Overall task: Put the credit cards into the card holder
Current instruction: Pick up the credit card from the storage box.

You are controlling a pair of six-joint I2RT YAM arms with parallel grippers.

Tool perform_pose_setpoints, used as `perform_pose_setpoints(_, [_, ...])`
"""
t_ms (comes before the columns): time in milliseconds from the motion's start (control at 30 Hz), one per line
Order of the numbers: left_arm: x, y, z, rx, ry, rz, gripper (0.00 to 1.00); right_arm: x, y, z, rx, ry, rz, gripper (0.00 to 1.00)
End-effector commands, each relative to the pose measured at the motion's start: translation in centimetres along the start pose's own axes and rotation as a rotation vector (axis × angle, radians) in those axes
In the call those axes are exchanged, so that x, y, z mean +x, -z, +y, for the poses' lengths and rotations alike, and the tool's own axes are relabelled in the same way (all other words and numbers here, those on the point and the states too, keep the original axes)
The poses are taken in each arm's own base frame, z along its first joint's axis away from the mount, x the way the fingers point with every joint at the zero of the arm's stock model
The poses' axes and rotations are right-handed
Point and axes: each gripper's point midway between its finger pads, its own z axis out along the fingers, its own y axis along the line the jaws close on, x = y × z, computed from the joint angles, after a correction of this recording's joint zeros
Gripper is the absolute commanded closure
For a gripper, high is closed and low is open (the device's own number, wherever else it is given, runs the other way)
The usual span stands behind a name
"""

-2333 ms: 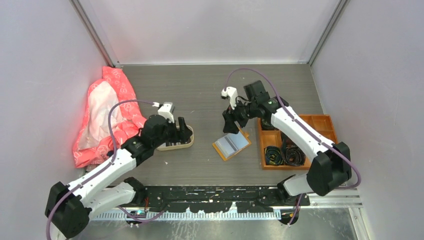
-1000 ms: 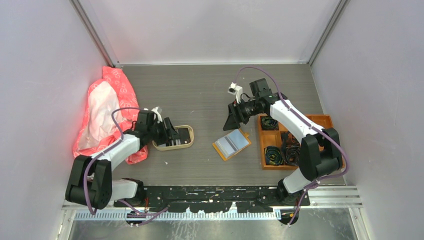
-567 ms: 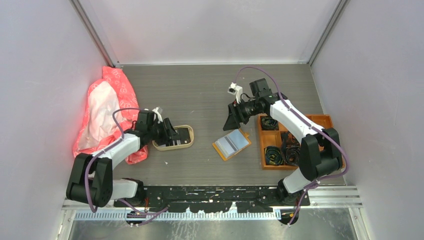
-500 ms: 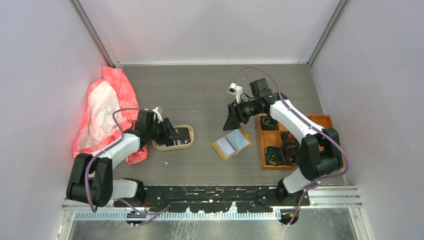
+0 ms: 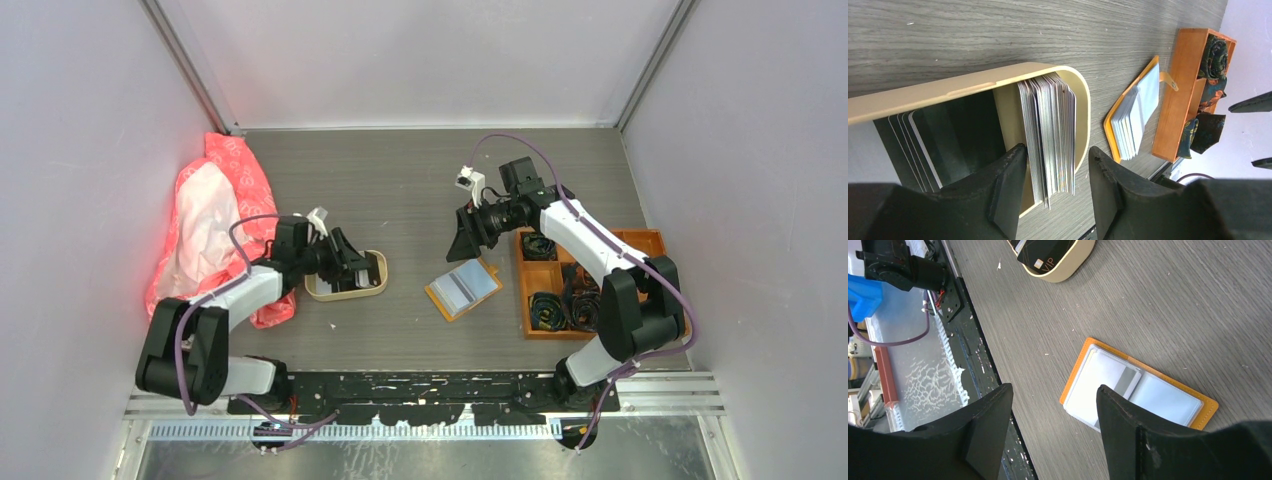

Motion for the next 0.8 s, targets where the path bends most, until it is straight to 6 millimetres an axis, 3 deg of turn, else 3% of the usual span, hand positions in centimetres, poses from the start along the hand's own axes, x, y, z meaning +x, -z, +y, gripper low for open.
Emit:
perform_pose_setpoints(0, [-0.8, -0.8, -1.3, 0.088, 0.0, -0.005, 0.5, -1.2, 0.3, 0.8, -0.025, 0.045, -0.022, 0.33])
perform_pose_setpoints(433, [-0.3, -1.6, -1.3, 0.103, 0.018, 0.04, 0.48, -1.1, 0.2, 0.7, -0.027, 0.043, -0.017, 0.33])
perform_pose_setpoints(767, [-0.3, 0.6, -1.5, 0.039, 0.006, 0.023, 0.49, -1.1, 0.3, 0.9, -0.03, 0.046, -0.018, 0.33])
